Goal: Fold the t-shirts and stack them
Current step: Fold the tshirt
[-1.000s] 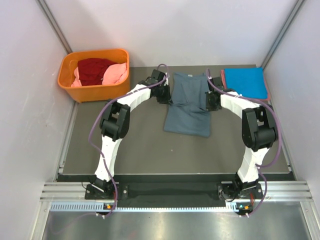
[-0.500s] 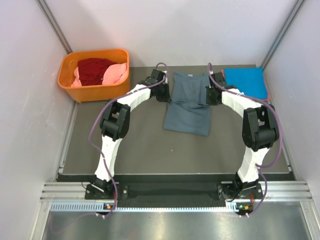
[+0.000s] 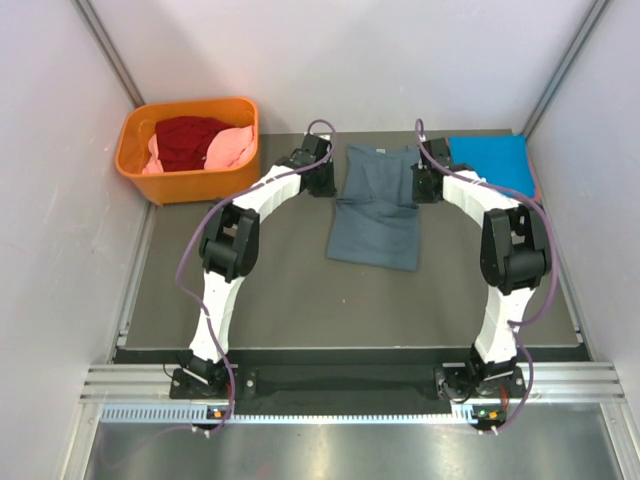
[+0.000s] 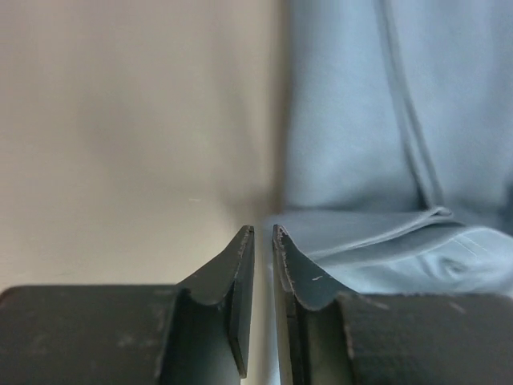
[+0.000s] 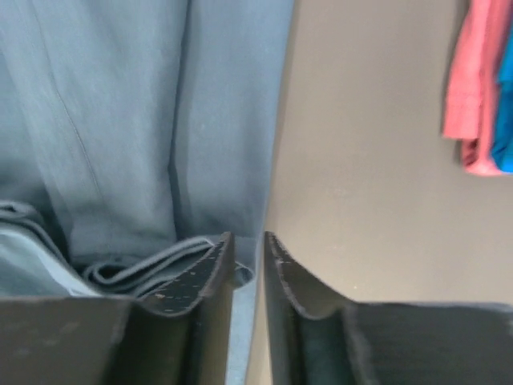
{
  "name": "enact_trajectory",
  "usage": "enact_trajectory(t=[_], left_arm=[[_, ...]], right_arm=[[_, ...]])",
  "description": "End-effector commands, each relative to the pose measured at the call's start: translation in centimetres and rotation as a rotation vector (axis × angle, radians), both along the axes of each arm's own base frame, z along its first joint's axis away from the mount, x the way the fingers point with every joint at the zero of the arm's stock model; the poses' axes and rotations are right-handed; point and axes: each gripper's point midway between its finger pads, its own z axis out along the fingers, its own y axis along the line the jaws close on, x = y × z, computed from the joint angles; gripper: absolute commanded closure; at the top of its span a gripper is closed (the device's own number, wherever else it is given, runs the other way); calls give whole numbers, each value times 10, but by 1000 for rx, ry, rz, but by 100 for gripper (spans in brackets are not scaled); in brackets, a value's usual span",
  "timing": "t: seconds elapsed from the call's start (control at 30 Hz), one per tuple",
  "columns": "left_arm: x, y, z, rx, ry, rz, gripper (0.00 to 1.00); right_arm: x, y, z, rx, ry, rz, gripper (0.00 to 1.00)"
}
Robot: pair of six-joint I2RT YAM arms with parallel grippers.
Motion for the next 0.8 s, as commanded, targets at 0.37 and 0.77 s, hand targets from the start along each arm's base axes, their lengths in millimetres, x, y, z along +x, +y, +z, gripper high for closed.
enact_trajectory(t=[0.37, 0.77], left_arm=[[-33, -33, 62, -112, -76, -139, 80], [1, -24, -16, -19, 0, -91, 81]], right_arm=[[-26, 37, 56, 254, -99, 100, 95], [4, 25, -12, 233, 7, 45, 97]])
